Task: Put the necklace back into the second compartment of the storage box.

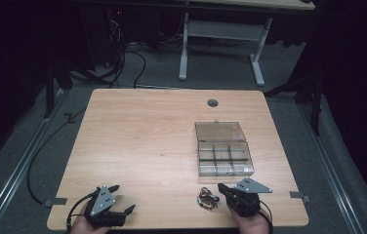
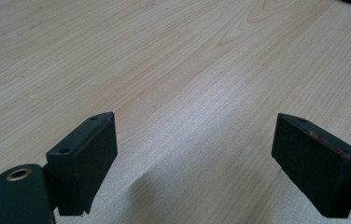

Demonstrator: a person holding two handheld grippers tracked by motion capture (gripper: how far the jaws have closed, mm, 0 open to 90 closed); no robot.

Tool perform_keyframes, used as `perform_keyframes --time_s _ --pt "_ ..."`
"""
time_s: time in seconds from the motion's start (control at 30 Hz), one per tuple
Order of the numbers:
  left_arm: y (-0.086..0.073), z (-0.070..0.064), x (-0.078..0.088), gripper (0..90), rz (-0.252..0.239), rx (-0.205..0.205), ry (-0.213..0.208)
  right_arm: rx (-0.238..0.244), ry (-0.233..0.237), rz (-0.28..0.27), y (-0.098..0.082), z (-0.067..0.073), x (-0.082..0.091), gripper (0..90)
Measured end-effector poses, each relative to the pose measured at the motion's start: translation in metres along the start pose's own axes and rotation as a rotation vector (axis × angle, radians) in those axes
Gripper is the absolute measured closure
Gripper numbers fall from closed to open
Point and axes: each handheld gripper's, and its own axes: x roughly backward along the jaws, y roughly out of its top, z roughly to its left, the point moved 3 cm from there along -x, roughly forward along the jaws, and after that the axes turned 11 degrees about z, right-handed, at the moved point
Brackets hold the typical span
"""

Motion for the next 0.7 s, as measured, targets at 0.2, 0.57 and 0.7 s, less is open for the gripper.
perform_keyframes --time_s 0.2,0.57,0.7 --pt "0.0 0.0 0.0 14.7 0.004 -0.005 -0.001 0.065 0.055 0.027 0.004 0.022 -0.011 90.0" --pt "0.0 -0.001 0.0 14.7 0.004 -0.005 0.001 0.115 0.067 0.151 -0.004 0.033 -0.041 90.0" --pt "0.0 0.0 0.0 14.7 0.006 -0.004 0.0 0.114 0.05 0.152 -0.005 0.031 -0.039 90.0"
